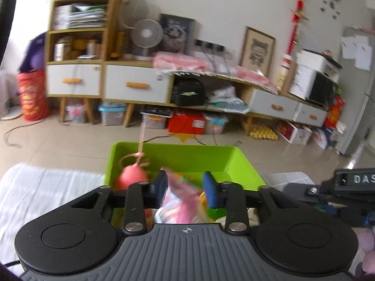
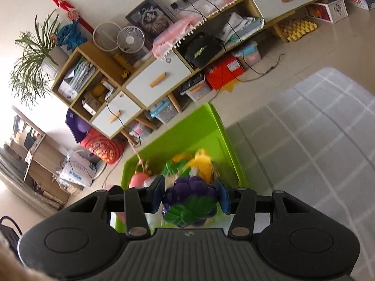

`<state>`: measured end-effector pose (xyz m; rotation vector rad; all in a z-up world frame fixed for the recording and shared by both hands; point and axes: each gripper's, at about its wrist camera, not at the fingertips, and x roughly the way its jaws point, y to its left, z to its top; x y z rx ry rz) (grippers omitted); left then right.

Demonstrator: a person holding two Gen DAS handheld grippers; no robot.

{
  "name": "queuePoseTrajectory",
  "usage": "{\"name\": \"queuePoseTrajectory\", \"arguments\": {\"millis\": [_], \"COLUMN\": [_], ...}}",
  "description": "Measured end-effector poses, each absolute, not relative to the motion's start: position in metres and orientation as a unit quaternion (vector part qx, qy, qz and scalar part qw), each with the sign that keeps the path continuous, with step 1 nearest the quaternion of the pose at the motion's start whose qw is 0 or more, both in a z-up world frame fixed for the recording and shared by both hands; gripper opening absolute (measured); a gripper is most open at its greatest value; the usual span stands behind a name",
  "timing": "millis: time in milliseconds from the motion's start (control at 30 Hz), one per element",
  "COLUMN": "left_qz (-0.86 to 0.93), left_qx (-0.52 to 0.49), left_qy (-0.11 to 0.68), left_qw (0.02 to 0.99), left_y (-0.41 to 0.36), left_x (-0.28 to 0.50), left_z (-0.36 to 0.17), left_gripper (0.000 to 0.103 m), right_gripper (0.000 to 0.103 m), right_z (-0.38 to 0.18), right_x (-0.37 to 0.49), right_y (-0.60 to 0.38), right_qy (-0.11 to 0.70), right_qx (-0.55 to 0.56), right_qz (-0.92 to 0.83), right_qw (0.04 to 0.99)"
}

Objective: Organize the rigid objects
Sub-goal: 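Lift the grapes and pink sponge and carry both over the green bin, then open the right gripper to drop the grapes while the left releases the sponge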

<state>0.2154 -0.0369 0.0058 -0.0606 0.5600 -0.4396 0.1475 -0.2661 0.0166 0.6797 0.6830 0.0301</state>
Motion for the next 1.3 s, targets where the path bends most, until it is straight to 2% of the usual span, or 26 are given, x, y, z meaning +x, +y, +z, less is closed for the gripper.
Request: {"name": "queuePoseTrajectory", "arguments": {"millis": [267, 567, 700, 767, 867, 1033, 1167, 1300], "left_qz": [-0.224, -0.217, -0.218, -0.219, -0.214, -0.202, -0.199, -0.202], "left_qx": [-0.041, -0.037, -0.039, -0.038, -0.034, -0.032, -0.025, -0.032], "left_qy": [0.298, 0.305, 0.306, 0.307, 0.306, 0.317, 0.327, 0.349], "left_qw": [0.927, 0.927, 0.926, 0.926, 0.927, 0.926, 0.924, 0.914], "left_y": [-0.051, -0.044, -0.041, -0.039, -0.037, -0.032, -0.028, -0.022], "left_x": [0.252, 0.252, 0.244, 0.238, 0.229, 0.209, 0.194, 0.182], "left_z": [-0.016, -0.025, -0.022, -0.02, -0.015, -0.012, -0.008, -0.008], "left_gripper": [0.039, 0.04, 0.044, 0.049, 0.062, 0.077, 0.084, 0.09], "right_gripper": [0.02, 0.02, 0.021, 0.021, 0.023, 0.039, 0.049, 0.053], "right_z": [0.011, 0.005, 0.008, 0.01, 0.013, 0.015, 0.018, 0.021], "right_x": [0.185, 0.188, 0.182, 0.177, 0.168, 0.148, 0.132, 0.116], "right_y": [-0.256, -0.263, -0.264, -0.263, -0.259, -0.255, -0.249, -0.241], "right_qy": [0.319, 0.317, 0.318, 0.321, 0.329, 0.341, 0.349, 0.359], "right_qx": [0.304, 0.296, 0.297, 0.296, 0.291, 0.28, 0.266, 0.244], "right_qz": [0.046, 0.047, 0.042, 0.038, 0.032, 0.018, 0.013, 0.011], "right_qw": [0.897, 0.9, 0.899, 0.899, 0.898, 0.897, 0.899, 0.901]}}
